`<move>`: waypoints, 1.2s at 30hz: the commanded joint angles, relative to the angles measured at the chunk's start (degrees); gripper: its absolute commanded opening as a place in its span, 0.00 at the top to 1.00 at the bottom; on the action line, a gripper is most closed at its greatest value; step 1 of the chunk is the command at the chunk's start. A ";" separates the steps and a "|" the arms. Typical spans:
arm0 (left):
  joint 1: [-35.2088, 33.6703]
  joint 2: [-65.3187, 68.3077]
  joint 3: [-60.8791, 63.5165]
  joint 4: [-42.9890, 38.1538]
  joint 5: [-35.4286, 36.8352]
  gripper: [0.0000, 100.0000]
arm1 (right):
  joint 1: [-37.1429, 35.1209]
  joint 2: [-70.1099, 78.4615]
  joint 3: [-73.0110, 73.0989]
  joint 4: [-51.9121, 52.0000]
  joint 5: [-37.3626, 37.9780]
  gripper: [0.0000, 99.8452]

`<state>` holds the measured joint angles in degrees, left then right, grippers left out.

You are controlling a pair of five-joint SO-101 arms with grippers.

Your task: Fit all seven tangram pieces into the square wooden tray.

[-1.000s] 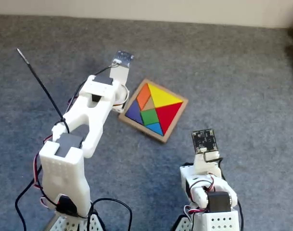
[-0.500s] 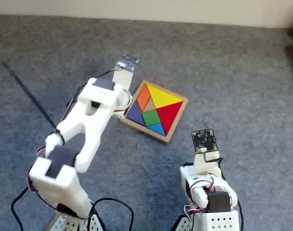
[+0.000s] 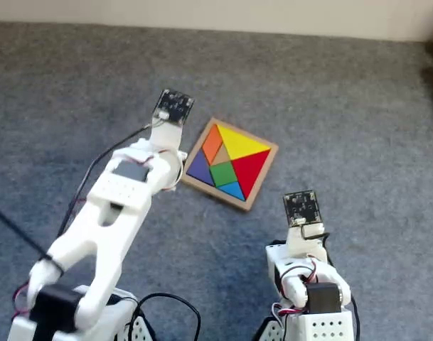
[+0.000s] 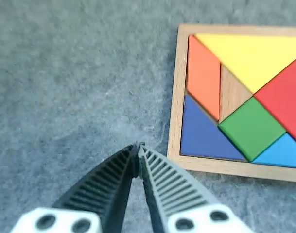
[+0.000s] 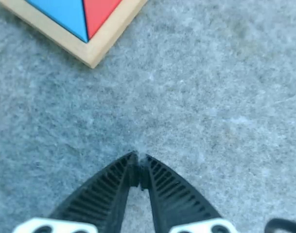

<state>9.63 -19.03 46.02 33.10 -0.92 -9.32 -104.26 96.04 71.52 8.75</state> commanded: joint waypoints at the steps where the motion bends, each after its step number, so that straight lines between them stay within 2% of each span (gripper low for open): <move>1: 0.57 -9.27 5.93 -6.51 0.18 1.00 | 0.66 -1.89 8.22 0.57 -0.26 0.98; 7: 0.57 -16.40 12.18 -11.25 0.09 1.00 | 0.66 -1.89 8.22 0.57 -0.26 0.98; 19: -1.27 -23.60 16.22 -11.60 0.44 1.00 | 0.66 -1.89 8.22 0.57 -0.26 0.98; 26: -2.42 -36.00 22.11 -11.69 0.35 1.00 | 0.66 -1.89 8.22 0.57 -0.26 0.98; 36: -2.59 -52.26 32.75 -17.32 0.18 1.00 | 0.66 -1.89 8.22 0.57 -0.26 0.98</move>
<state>8.04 -65.19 77.41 17.45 -1.01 -9.32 -104.26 96.04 71.52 8.75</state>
